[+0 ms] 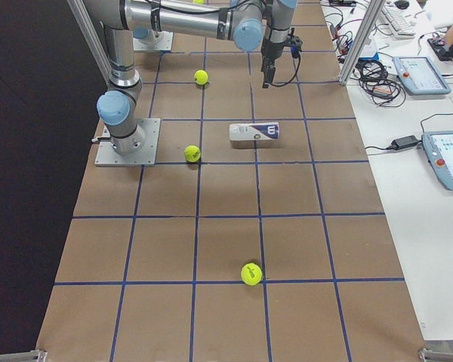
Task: Lift up tennis ball bucket
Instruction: 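Lower the open right gripper over the top of the upright Wilson can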
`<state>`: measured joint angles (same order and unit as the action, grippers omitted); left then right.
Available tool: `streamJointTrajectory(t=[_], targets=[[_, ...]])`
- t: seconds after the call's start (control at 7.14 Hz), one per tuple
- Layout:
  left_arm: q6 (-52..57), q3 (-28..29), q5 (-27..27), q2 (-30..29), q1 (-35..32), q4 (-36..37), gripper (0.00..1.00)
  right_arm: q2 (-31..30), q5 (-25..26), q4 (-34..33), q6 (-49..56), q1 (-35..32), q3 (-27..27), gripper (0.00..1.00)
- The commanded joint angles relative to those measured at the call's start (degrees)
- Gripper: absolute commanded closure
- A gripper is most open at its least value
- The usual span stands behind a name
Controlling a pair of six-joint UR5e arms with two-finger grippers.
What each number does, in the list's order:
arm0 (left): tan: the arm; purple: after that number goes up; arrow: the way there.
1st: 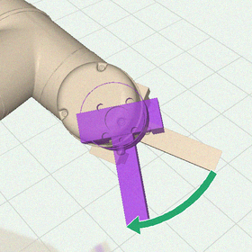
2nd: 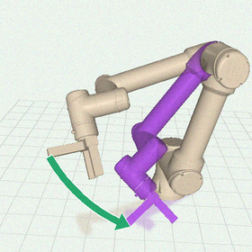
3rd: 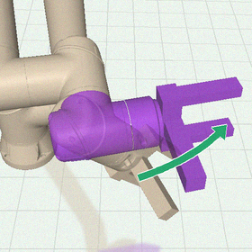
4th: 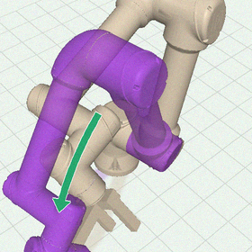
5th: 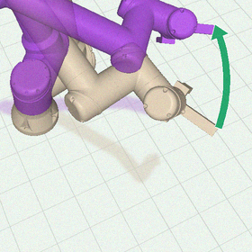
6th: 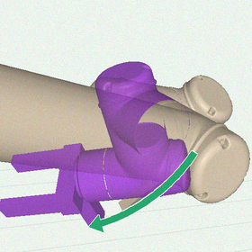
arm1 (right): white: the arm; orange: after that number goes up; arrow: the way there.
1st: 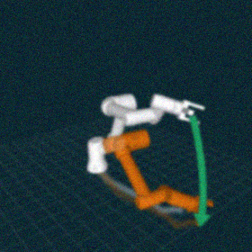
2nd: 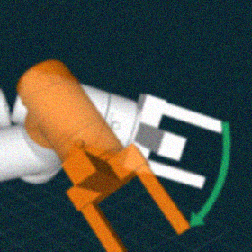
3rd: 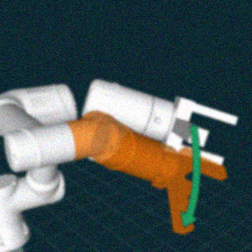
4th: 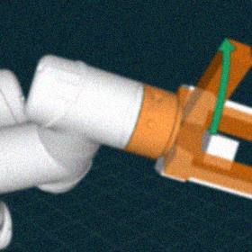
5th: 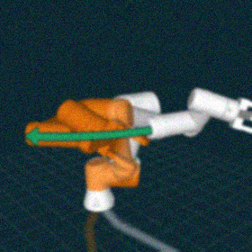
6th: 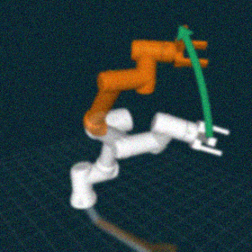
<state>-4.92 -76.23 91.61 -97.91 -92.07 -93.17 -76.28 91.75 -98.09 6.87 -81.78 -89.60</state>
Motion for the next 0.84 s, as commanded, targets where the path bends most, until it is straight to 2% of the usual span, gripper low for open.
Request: streamJointTrajectory(t=[0.0,0.28,0.42,0.7], targets=[[0.0,-0.1,0.0,0.0,0.0,0.0,0.00,4.7,-0.4,-8.4,0.7,0.7,-4.5,0.00],[0.0,0.0,0.0,0.1,-0.1,0.0,0.00,6.1,0.0,-10.0,0.7,0.8,-7.5,0.00],[0.0,0.0,0.1,0.1,-0.1,0.0,0.00,7.5,0.1,-13.1,2.0,1.0,-8.8,0.00],[0.0,0.0,0.0,-0.1,0.0,0.1,0.00,9.1,0.0,-14.1,2.4,1.0,-9.4,0.00]])
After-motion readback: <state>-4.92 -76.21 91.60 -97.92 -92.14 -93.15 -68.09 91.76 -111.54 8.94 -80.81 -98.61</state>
